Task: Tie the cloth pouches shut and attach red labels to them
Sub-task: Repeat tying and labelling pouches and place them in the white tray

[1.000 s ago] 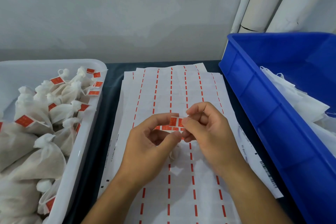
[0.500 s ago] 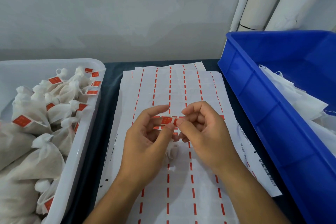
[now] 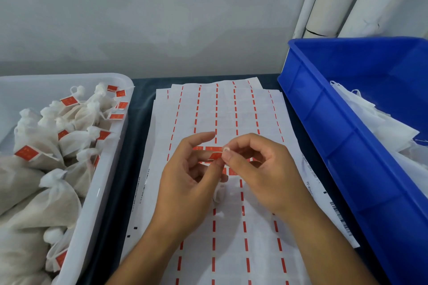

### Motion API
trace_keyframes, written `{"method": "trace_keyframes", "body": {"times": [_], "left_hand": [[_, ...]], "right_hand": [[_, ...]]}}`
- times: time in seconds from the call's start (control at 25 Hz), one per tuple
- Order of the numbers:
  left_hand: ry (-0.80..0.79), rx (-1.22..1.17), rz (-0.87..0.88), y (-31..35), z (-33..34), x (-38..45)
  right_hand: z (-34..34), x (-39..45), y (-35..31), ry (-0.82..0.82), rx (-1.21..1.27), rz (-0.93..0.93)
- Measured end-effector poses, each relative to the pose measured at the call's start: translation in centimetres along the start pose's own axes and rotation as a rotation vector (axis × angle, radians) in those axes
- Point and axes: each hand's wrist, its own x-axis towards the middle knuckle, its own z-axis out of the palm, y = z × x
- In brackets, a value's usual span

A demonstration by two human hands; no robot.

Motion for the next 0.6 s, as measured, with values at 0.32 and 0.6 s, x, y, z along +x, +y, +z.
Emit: {"method": "trace_keyframes", "body": {"times": [0.32, 0.6], "left_hand": [[-0.037, 0.170, 0.043, 0.0, 0.2, -0.2], [0.126, 0.263, 0.125, 0.5, 0.9, -0.7]], "right_hand": [[0.6, 0.0, 0.3, 0.044, 0.052, 0.066], [1.1, -0.1, 0.0, 0.141, 0.215, 0.146]]}}
